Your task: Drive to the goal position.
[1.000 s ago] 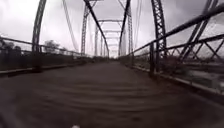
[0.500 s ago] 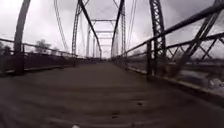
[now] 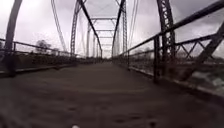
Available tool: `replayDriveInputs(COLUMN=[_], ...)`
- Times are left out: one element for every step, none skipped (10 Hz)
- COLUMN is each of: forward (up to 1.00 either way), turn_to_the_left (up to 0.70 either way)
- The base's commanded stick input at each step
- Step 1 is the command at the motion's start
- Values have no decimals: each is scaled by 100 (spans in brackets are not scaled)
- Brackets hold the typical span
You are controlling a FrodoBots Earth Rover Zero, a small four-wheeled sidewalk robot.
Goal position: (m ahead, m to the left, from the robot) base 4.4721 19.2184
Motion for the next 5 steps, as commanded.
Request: replayDriveInputs(forward=[100, 100, 100, 100, 100], turn_to_the_left=[0, 0, 0, 0, 0])
